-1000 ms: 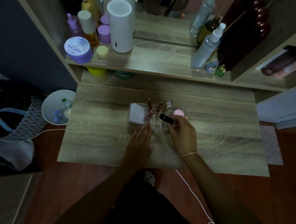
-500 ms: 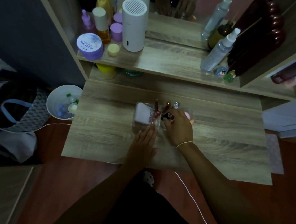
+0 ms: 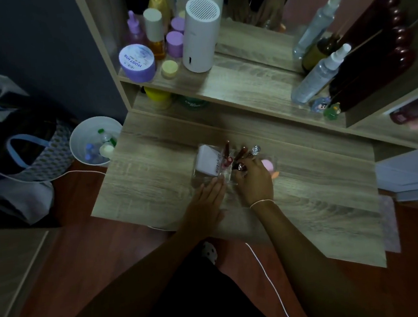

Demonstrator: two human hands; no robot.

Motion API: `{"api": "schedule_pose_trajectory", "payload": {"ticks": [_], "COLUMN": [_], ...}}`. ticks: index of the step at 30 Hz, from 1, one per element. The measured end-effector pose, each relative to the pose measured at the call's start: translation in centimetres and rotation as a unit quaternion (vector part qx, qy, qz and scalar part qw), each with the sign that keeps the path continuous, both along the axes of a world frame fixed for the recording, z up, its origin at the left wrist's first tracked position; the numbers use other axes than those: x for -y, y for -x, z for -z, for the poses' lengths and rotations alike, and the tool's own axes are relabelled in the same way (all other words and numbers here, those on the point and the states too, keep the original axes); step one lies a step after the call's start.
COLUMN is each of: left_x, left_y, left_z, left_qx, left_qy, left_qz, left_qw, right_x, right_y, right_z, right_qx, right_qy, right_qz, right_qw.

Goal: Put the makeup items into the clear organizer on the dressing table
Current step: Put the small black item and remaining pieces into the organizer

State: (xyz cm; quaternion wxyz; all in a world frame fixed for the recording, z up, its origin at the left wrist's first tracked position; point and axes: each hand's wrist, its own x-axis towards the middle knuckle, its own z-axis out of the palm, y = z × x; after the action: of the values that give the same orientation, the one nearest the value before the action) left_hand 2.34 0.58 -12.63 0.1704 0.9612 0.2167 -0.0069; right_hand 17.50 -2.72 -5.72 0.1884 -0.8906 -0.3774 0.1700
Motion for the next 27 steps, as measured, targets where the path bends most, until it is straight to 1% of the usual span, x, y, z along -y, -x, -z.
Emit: {"api": "schedule_pose_trajectory", "payload": {"ticks": [13, 18, 20, 23, 25, 27], "left_x": [-0.2, -0.5, -0.4, -0.4, -0.9, -1.9], "left_y": [0.0, 0.2, 0.3, 0.7, 0.8, 0.3], "left_z": [-0.4, -0.1, -0.2, -0.5, -1.2, -2.5], "left_qx": [0.011, 0.009, 0.032, 0.095, 0.143, 0.179], "left_qy": [-0.004, 0.016, 0.019, 0.004, 0.001, -0.001], "left_qz": [0.005, 0.016, 0.027, 0.04, 0.019, -0.026], "left_qw": [1.0, 1.0, 0.999, 0.995, 0.99, 0.984], "right_x": [0.2, 0.5, 0.8, 1.6, 2.3, 2.9], "right_y": [0.5, 0.6, 0.7, 0.8, 1.0, 1.2], "right_z": [-0.1, -0.2, -0.4, -0.6, -0.7, -1.0], "right_qx": [-0.023, -0.023, -0.019, -0.017, -0.008, -0.002], "right_qy": [-0.061, -0.076, -0.081, -0.086, -0.106, -0.135], "right_qz": [0.047, 0.057, 0.061, 0.089, 0.097, 0.097], "right_qw": [0.997, 0.995, 0.995, 0.992, 0.99, 0.986]}}
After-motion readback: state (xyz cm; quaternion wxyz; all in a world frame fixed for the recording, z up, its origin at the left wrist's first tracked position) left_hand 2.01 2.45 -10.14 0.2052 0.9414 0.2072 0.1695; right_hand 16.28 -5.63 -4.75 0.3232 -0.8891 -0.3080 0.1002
